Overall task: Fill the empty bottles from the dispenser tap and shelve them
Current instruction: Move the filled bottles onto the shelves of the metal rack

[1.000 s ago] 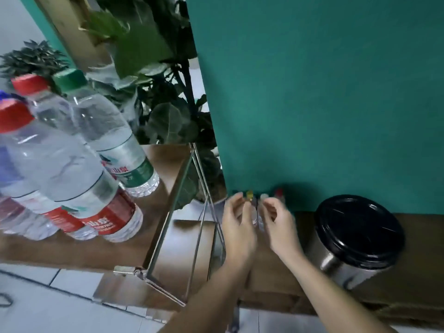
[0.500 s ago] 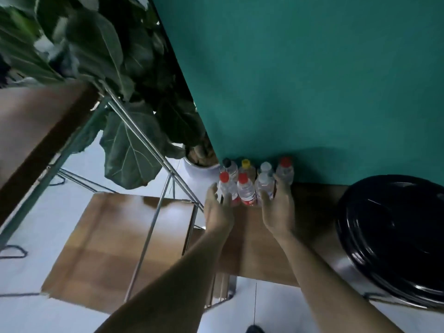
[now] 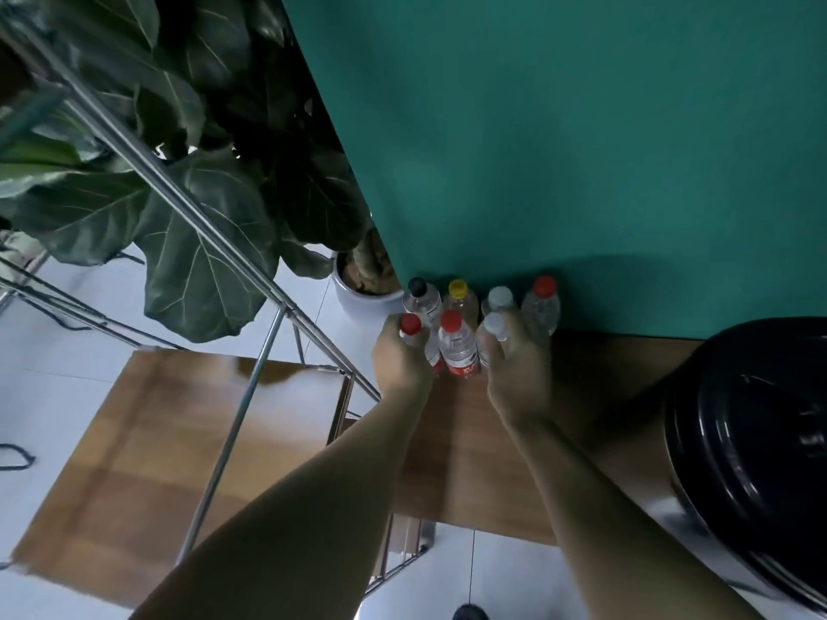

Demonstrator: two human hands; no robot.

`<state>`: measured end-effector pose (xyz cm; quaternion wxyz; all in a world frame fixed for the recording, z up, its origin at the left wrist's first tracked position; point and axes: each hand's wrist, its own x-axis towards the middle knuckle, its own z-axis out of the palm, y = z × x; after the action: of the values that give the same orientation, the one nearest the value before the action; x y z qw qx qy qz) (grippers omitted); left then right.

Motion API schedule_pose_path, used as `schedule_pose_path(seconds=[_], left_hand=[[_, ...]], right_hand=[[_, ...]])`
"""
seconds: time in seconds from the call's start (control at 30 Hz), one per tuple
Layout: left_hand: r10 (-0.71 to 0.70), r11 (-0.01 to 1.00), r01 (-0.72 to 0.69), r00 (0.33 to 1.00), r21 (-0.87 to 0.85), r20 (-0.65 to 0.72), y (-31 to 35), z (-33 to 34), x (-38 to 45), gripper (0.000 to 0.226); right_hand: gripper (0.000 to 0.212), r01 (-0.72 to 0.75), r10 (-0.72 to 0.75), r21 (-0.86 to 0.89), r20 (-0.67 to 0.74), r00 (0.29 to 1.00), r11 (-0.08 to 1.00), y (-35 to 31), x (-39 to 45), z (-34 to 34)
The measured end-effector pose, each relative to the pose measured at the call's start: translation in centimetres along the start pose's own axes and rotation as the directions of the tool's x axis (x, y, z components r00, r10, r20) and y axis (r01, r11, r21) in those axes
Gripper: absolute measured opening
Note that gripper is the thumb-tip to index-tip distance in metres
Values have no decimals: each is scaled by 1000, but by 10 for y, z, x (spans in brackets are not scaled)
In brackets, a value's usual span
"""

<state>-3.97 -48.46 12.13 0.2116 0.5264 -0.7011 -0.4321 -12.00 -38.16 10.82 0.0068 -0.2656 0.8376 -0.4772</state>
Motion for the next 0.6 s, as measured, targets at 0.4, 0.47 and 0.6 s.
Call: schedule_pose_path(seconds=[0.4, 0.47, 0.6], left_hand=[[-9, 990, 27, 992, -138, 129, -26, -41, -102, 15], [39, 980, -3, 983, -200, 180, -20, -58, -124, 16], [228, 962, -173, 935, -210, 271, 1, -120, -173, 13]], right_hand=[[33, -61, 58, 84, 41, 997, 995, -20, -101, -49], [36, -75, 72, 57, 39, 997, 996, -34, -123, -58], [36, -41, 41, 42, 21, 999, 998, -89, -166, -99]])
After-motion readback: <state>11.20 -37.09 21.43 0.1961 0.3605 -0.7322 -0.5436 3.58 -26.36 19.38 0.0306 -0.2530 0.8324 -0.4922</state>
